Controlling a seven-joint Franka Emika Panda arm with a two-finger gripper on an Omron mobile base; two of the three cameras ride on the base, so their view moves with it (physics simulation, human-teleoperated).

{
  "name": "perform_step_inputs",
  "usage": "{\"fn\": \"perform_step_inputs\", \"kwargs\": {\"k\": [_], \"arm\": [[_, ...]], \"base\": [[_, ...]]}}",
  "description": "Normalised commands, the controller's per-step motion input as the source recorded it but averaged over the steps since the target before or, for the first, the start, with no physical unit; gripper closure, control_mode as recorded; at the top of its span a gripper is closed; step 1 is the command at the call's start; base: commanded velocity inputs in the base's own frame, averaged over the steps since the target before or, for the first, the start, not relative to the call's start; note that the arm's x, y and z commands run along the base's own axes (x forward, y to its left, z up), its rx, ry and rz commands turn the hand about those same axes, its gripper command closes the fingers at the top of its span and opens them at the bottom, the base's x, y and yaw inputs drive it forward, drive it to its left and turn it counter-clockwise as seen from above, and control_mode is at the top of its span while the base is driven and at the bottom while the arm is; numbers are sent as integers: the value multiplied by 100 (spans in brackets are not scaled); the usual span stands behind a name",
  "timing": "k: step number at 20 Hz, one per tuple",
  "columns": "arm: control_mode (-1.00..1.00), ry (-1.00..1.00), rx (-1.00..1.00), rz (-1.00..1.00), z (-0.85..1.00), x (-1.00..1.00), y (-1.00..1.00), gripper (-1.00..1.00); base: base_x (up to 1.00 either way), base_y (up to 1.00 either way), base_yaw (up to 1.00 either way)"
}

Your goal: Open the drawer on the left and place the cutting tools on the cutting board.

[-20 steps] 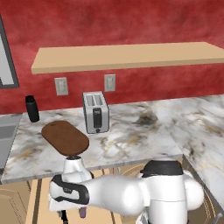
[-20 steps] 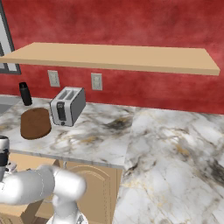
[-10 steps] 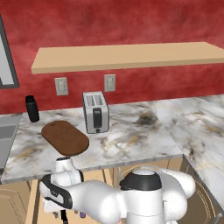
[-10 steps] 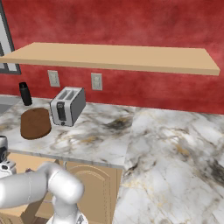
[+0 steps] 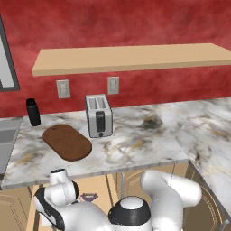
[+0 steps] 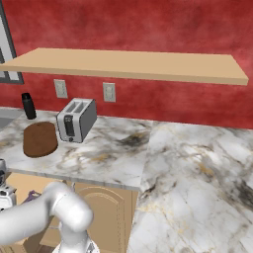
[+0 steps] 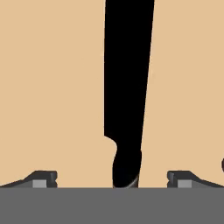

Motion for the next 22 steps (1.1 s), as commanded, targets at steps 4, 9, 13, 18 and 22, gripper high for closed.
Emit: {"fn": "perform_step_inputs", "kwargs": {"k": [4,9,13,18,22], "arm": [[-100,-1,-2,1,-16,-24,4,-100],[-100,-1,-4,3,-28,-52,0,-100],[-100,-3,-4,4,-25,-51,0,-100],[-100,-2,-1,1,-7,-3,0,100],[-100,0,0,0,0,0,0,100]], "base": [[0,0,0],[0,0,0],[0,0,0],[0,0,0],[0,0,0]]}}
